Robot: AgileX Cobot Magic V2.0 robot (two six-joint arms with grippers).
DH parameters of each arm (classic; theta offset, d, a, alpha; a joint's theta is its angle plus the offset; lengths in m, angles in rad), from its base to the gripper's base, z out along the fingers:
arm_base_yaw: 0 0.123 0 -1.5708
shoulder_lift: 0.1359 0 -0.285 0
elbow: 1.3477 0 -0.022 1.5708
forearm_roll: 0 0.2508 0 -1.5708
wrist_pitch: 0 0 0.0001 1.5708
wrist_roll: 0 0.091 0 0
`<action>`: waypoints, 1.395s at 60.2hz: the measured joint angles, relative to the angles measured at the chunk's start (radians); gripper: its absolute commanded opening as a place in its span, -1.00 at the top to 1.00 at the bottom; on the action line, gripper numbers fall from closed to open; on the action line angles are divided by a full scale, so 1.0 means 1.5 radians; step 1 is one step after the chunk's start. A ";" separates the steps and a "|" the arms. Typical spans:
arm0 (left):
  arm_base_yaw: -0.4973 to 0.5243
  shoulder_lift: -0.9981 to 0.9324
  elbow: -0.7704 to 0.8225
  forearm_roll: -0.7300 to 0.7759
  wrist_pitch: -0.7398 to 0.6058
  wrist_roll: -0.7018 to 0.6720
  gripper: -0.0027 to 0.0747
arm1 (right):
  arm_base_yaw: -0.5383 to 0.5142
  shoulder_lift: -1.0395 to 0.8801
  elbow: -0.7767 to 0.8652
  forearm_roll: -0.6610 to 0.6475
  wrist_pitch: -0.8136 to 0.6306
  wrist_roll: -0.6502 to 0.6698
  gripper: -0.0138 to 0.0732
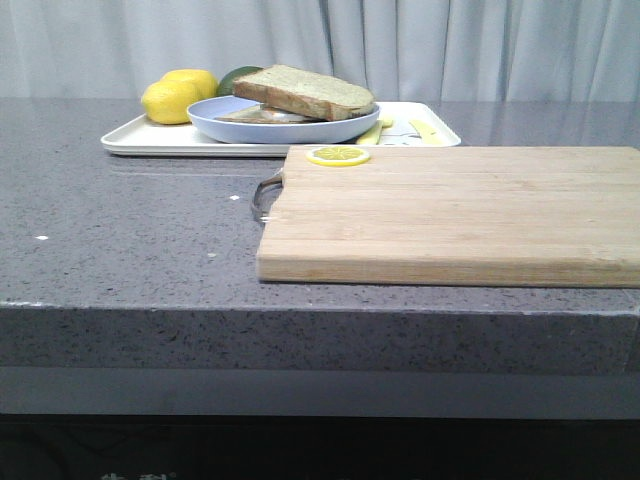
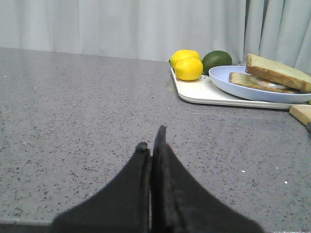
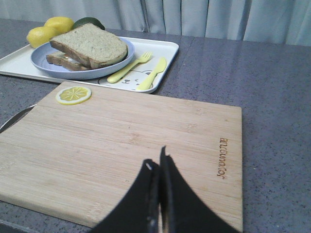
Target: Place bread and move sandwich to tray
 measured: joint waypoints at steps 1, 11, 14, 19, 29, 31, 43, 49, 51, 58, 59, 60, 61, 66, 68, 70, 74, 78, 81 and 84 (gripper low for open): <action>0.000 0.000 0.000 0.000 0.000 0.000 0.98 | 0.000 0.000 0.000 0.000 0.000 0.000 0.86; 0.000 0.000 0.000 0.000 0.000 0.000 0.98 | 0.000 0.000 0.000 0.000 0.000 0.000 0.86; 0.000 0.000 0.000 0.000 0.000 0.000 0.98 | 0.000 0.000 0.000 0.000 0.001 0.000 0.86; 0.000 0.000 0.000 0.000 0.000 0.000 0.98 | 0.000 0.000 0.000 0.000 0.001 0.000 0.86; 0.000 0.000 0.000 0.000 0.000 0.000 0.98 | 0.000 0.000 0.019 0.000 -0.032 0.003 0.86; 0.000 0.000 0.000 0.000 0.000 0.000 0.98 | 0.000 0.000 0.027 -0.005 -0.046 0.014 0.86; 0.000 0.000 0.000 0.000 0.000 0.000 0.98 | 0.000 -0.010 0.126 -0.202 -0.190 0.226 0.86; 0.000 0.000 0.000 0.000 0.000 0.000 0.98 | 0.000 -0.031 0.188 -0.269 -0.255 0.290 0.86; 0.000 0.000 0.000 0.000 0.000 0.000 0.98 | 0.000 -0.042 0.204 -0.277 -0.266 0.299 0.86; 0.000 0.000 0.000 0.000 0.000 0.000 0.98 | 0.000 -0.087 0.252 -0.276 -0.259 0.312 0.86; 0.000 0.000 0.000 0.000 0.000 0.000 0.98 | 0.000 -0.096 0.255 -0.272 -0.254 0.314 0.86; 0.000 0.000 0.000 0.000 0.000 0.000 0.98 | 0.000 -0.102 0.257 -0.269 -0.246 0.315 0.86; 0.000 0.000 0.000 0.000 0.000 0.000 0.98 | 0.000 -0.109 0.258 -0.266 -0.240 0.315 0.86; 0.000 0.000 0.000 0.000 0.000 0.000 0.98 | 0.000 -0.146 0.258 -0.255 -0.200 0.317 0.86; 0.000 0.000 0.000 0.000 0.000 0.000 0.98 | 0.000 -0.161 0.258 -0.253 -0.181 0.318 0.86; 0.000 0.000 0.000 0.000 0.000 0.000 0.98 | 0.000 -0.173 0.258 -0.251 -0.166 0.318 0.86; 0.000 0.000 0.000 0.000 0.000 0.000 0.98 | 0.000 -0.199 0.258 -0.250 -0.126 0.318 0.86; 0.000 0.000 0.000 0.000 0.000 0.000 0.98 | 0.000 -0.225 0.258 -0.250 -0.092 0.318 0.86; 0.000 0.000 0.000 0.000 0.000 0.000 0.98 | 0.000 -0.231 0.258 -0.250 -0.077 0.318 0.86; 0.000 0.000 0.000 0.000 -0.001 0.000 0.98 | 0.000 -0.232 0.258 -0.252 -0.067 0.318 0.86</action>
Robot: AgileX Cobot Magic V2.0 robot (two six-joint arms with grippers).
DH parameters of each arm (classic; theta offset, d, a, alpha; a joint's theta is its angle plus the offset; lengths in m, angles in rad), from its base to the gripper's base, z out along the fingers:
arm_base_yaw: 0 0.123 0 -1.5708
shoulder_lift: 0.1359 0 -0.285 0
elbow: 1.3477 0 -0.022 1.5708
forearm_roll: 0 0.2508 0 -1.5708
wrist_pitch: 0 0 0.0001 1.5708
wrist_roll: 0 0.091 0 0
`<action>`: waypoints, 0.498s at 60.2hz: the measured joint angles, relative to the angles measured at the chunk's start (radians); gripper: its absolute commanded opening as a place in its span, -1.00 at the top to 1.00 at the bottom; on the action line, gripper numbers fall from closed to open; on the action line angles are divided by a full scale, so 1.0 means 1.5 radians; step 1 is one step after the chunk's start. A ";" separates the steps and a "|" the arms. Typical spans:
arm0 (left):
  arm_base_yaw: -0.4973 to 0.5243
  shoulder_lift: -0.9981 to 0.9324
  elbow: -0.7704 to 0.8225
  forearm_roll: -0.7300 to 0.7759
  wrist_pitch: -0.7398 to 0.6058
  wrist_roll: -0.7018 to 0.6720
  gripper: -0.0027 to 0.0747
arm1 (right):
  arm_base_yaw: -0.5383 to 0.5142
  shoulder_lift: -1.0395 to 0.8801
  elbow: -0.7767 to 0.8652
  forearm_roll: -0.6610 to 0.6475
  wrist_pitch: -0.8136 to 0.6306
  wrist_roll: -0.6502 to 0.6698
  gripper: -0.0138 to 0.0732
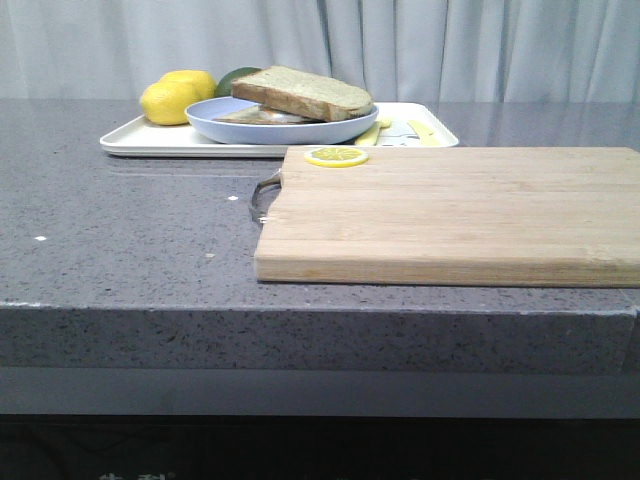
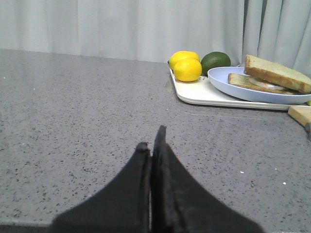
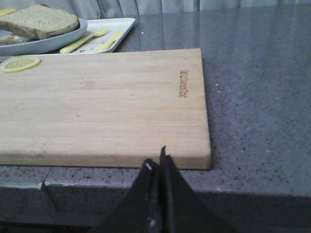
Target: Place bread and move sandwich to tray
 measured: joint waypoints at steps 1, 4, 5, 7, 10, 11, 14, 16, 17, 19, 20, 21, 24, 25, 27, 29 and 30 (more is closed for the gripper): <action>0.000 0.000 0.000 0.000 0.000 0.000 0.98 | 0.000 0.000 0.000 -0.001 0.002 0.000 0.86; 0.000 0.000 0.000 0.000 0.000 0.000 0.98 | 0.000 -0.002 0.000 -0.004 0.007 0.000 0.86; 0.000 0.000 0.000 0.000 0.000 0.000 0.98 | 0.000 -0.002 0.000 -0.006 0.007 0.000 0.86; 0.000 0.000 0.000 0.000 0.000 0.000 0.98 | 0.000 -0.002 0.000 -0.007 0.008 0.000 0.86; 0.000 0.000 0.000 0.000 0.000 0.000 0.98 | 0.000 -0.002 0.000 -0.007 0.008 0.000 0.86; 0.000 0.000 0.000 0.000 0.000 0.000 0.98 | 0.000 -0.002 0.000 -0.007 0.009 0.000 0.86; 0.000 0.000 0.000 0.000 0.000 0.000 0.98 | 0.000 -0.002 0.000 -0.007 0.011 0.000 0.86; 0.000 0.000 0.000 0.000 0.000 0.000 0.98 | 0.000 -0.002 0.000 -0.008 0.012 0.000 0.86; 0.000 0.000 0.000 0.000 0.000 0.000 0.98 | 0.000 -0.002 0.000 -0.008 0.012 0.000 0.86; 0.000 0.000 0.000 0.000 0.000 0.000 0.98 | 0.000 -0.002 0.000 -0.009 0.012 0.000 0.86; 0.000 0.000 0.000 0.000 0.000 0.000 0.98 | 0.000 -0.002 0.000 -0.009 0.012 0.000 0.86; 0.000 0.000 0.000 0.000 0.000 0.000 0.98 | 0.000 -0.002 0.000 -0.009 0.012 0.000 0.86; 0.000 0.000 0.000 0.000 0.000 0.000 0.98 | 0.000 -0.002 0.000 -0.009 0.012 0.000 0.86; 0.000 0.000 0.000 0.000 0.000 0.000 0.98 | 0.000 -0.002 0.000 -0.009 0.012 0.000 0.86; 0.000 0.000 0.000 0.000 0.000 0.000 0.98 | 0.000 -0.002 0.000 -0.009 0.012 0.000 0.86; 0.000 0.000 0.000 0.000 0.000 0.000 0.98 | 0.000 -0.002 0.000 -0.009 0.012 0.000 0.86; 0.000 0.000 0.000 0.000 0.000 0.000 0.98 | 0.000 -0.002 0.000 -0.009 0.012 0.000 0.86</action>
